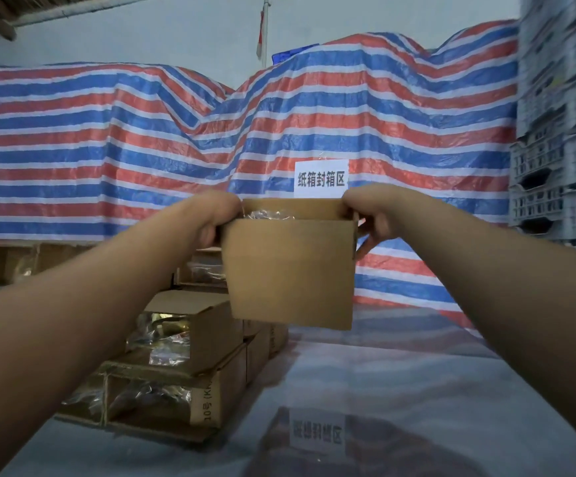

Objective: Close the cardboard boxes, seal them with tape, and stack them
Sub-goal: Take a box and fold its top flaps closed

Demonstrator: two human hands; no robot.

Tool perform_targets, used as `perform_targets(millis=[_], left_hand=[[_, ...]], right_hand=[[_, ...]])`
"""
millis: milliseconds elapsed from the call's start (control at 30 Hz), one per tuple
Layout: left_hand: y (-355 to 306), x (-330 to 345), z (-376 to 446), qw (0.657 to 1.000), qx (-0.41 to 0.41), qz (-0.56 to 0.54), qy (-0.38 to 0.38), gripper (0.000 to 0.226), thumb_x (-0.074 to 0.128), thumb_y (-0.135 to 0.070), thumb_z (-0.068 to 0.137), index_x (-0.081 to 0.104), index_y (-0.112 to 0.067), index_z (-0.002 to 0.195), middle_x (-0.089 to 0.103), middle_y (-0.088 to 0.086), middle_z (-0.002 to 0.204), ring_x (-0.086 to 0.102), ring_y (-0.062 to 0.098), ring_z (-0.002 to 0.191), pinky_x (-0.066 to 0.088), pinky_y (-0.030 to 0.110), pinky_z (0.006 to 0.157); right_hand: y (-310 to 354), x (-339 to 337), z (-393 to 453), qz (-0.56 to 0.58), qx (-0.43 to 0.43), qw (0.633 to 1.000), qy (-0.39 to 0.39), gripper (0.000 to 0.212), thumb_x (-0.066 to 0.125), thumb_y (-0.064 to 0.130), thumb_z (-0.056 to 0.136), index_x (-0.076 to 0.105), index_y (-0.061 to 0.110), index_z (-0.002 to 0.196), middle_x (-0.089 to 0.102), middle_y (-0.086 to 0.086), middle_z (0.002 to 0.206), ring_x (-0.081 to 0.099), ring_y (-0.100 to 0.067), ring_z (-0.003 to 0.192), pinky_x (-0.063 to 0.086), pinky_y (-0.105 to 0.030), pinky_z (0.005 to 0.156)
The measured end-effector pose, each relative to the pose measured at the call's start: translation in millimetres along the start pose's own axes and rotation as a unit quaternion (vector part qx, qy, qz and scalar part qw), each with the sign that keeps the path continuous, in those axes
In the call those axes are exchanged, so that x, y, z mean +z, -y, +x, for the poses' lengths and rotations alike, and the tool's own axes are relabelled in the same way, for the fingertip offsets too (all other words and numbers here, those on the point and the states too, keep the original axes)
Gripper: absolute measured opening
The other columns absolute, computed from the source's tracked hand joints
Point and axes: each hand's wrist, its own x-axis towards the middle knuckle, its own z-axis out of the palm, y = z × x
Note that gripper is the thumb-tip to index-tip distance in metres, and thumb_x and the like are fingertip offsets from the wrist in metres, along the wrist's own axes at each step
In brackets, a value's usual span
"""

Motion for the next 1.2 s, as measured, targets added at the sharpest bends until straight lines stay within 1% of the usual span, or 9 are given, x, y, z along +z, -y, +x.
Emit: perform_targets(millis=[200, 333, 500, 600, 700, 767, 867, 1033, 1200], left_hand=[[-11, 62, -11, 0.997, -0.028, -0.012, 0.067, 0.008, 0.054, -0.011, 0.097, 0.059, -0.010, 0.091, 0.065, 0.002, 0.048, 0.062, 0.013, 0.039, 0.053, 0.025, 0.039], [44, 114, -25, 0.983, -0.110, 0.082, 0.121, 0.013, 0.051, -0.016, 0.101, 0.059, -0.007, 0.095, 0.067, 0.009, 0.068, 0.064, 0.024, 0.061, 0.054, 0.034, 0.056], [103, 148, -41, 0.965, -0.187, 0.006, 0.183, 0.017, 0.049, -0.015, 0.102, 0.061, -0.004, 0.099, 0.066, 0.011, 0.077, 0.062, 0.025, 0.070, 0.052, 0.037, 0.068], [104, 147, -34, 0.965, -0.177, 0.027, 0.192, 0.016, 0.048, -0.013, 0.102, 0.060, -0.004, 0.103, 0.065, 0.011, 0.083, 0.061, 0.024, 0.073, 0.053, 0.036, 0.070], [98, 147, -25, 0.972, -0.039, 0.154, 0.171, 0.010, 0.060, -0.016, 0.096, 0.058, -0.014, 0.105, 0.066, 0.003, 0.099, 0.065, 0.017, 0.087, 0.054, 0.029, 0.071], [89, 147, -20, 0.952, 0.136, 0.247, 0.116, 0.019, 0.068, -0.020, 0.090, 0.055, -0.025, 0.103, 0.060, -0.007, 0.103, 0.060, 0.010, 0.093, 0.049, 0.022, 0.074], [67, 149, -18, 0.880, 0.188, 0.360, 0.246, 0.013, 0.067, -0.026, 0.091, 0.062, -0.035, 0.099, 0.065, -0.012, 0.098, 0.063, 0.005, 0.086, 0.049, 0.018, 0.071], [61, 180, -4, 0.764, 0.064, 0.512, 0.387, 0.020, 0.056, -0.022, 0.098, 0.065, -0.022, 0.116, 0.065, 0.000, 0.108, 0.065, 0.017, 0.096, 0.052, 0.025, 0.078], [69, 189, 10, 0.782, -0.073, 0.444, 0.432, 0.014, 0.055, -0.014, 0.098, 0.064, -0.013, 0.108, 0.067, 0.008, 0.105, 0.067, 0.022, 0.093, 0.057, 0.027, 0.069]], right_hand=[[-50, -51, -13, -0.015, 0.078, 0.997, -0.003, 0.025, 0.033, 0.000, 0.090, 0.054, 0.006, 0.078, 0.053, -0.008, 0.043, 0.060, -0.024, 0.038, 0.057, -0.056, 0.048], [-135, -37, -20, -0.015, 0.189, 0.981, 0.045, 0.032, 0.030, 0.007, 0.096, 0.057, 0.004, 0.079, 0.059, -0.010, 0.049, 0.063, -0.027, 0.041, 0.056, -0.054, 0.043], [-211, -27, -32, 0.001, 0.242, 0.969, 0.046, 0.020, 0.040, 0.012, 0.099, 0.058, 0.005, 0.094, 0.067, -0.007, 0.053, 0.068, -0.022, 0.046, 0.060, -0.050, 0.052], [-216, -34, -30, 0.024, 0.232, 0.970, 0.074, 0.018, 0.043, 0.011, 0.099, 0.060, 0.006, 0.100, 0.073, -0.008, 0.066, 0.073, -0.021, 0.061, 0.060, -0.059, 0.075], [-206, -37, -30, -0.086, 0.193, 0.972, 0.098, 0.017, 0.050, 0.023, 0.101, 0.064, 0.014, 0.104, 0.075, -0.006, 0.095, 0.071, -0.019, 0.089, 0.055, -0.055, 0.091], [-195, -33, -27, -0.204, 0.077, 0.975, 0.035, 0.015, 0.058, 0.032, 0.099, 0.065, 0.019, 0.103, 0.068, 0.000, 0.098, 0.061, -0.012, 0.089, 0.053, -0.033, 0.079], [-172, -26, -23, -0.222, -0.128, 0.964, -0.062, 0.008, 0.070, 0.025, 0.093, 0.066, 0.027, 0.086, 0.066, 0.008, 0.088, 0.061, -0.007, 0.080, 0.042, -0.016, 0.061], [-148, -5, -18, -0.388, -0.108, 0.896, 0.188, 0.016, 0.066, 0.031, 0.094, 0.075, 0.031, 0.107, 0.073, 0.014, 0.098, 0.069, -0.005, 0.087, 0.058, -0.024, 0.082], [-148, 10, -6, -0.403, 0.060, 0.862, 0.302, 0.038, 0.067, 0.028, 0.095, 0.064, 0.022, 0.132, 0.067, 0.000, 0.123, 0.065, -0.020, 0.110, 0.054, -0.039, 0.098]])
